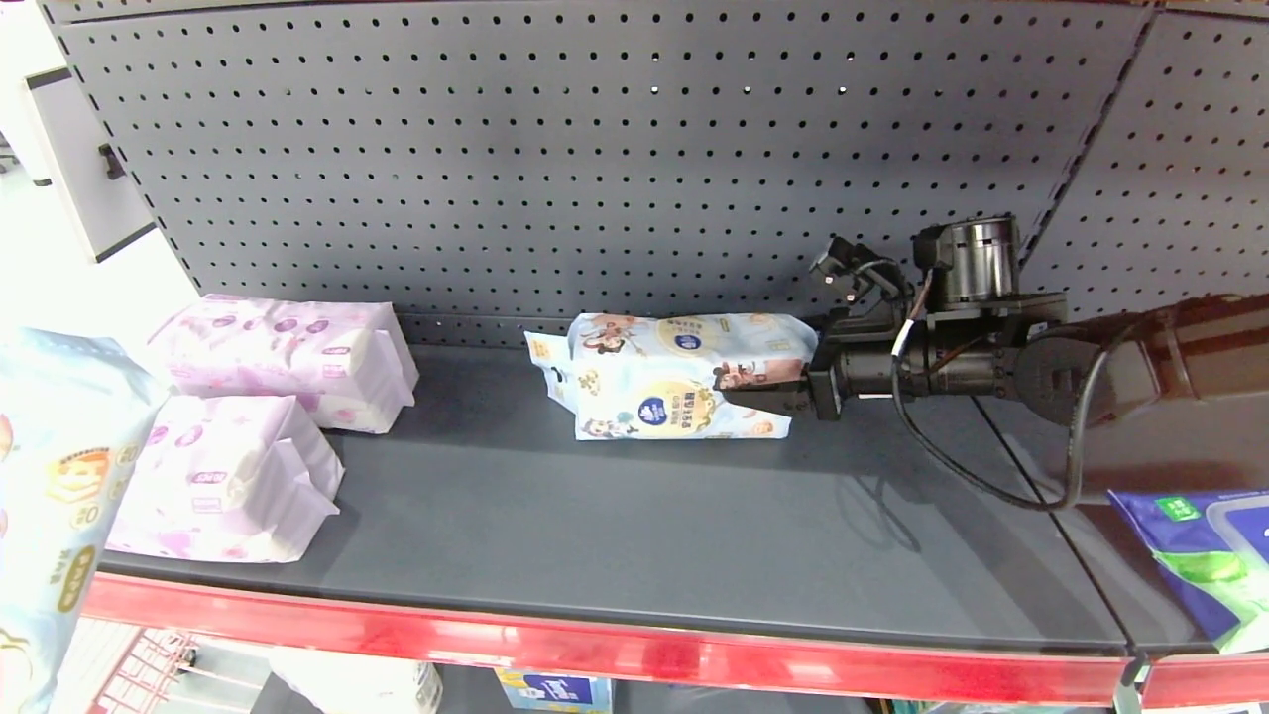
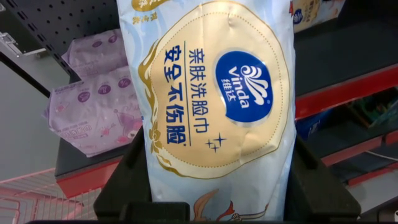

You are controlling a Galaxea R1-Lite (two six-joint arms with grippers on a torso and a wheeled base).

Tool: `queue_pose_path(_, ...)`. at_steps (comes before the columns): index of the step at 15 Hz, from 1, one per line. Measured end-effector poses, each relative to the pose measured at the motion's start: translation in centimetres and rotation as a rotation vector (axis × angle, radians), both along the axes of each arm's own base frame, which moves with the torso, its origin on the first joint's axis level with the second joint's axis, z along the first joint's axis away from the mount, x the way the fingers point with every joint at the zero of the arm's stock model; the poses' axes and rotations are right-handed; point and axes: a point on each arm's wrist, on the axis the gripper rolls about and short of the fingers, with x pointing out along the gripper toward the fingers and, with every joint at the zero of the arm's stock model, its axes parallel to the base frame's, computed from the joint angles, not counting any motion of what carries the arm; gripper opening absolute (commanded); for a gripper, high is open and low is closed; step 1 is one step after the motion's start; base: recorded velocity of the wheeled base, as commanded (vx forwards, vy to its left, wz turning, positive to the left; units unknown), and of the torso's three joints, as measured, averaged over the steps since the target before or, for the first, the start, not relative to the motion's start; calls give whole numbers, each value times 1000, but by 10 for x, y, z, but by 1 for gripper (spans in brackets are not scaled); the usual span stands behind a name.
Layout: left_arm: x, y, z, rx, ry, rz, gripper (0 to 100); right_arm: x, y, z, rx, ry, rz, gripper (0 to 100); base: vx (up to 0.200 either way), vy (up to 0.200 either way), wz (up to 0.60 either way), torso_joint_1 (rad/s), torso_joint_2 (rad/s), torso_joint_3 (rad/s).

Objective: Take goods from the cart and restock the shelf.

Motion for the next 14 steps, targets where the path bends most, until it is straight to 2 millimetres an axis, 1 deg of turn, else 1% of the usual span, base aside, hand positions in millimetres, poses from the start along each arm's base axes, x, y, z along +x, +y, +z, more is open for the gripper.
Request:
queue_pose_path(2, 1, 0, 0, 2, 5, 0, 0, 1, 2, -3, -3, 2, 2, 100, 0, 0, 0, 0, 0, 0)
queue_pose_path(3, 2, -1, 0, 2, 7, 0, 0, 2, 2, -3, -2, 2, 3, 0, 0, 0, 0, 0, 0, 0)
queue_pose_path(8, 3, -1, -2, 3, 18, 0, 0, -1, 3, -4, -5, 9, 8, 0, 0, 0, 0, 0, 0, 0)
queue_pose_path(12, 4, -1, -2, 3, 20, -1, 0, -21, -3, -2, -9, 27, 12, 0, 0, 0, 0, 0, 0, 0)
queue_pose_path(14, 3, -1, -1, 2, 17, -3, 0, -36, -3, -1, -13, 42, 26, 0, 0, 0, 0, 0, 0, 0)
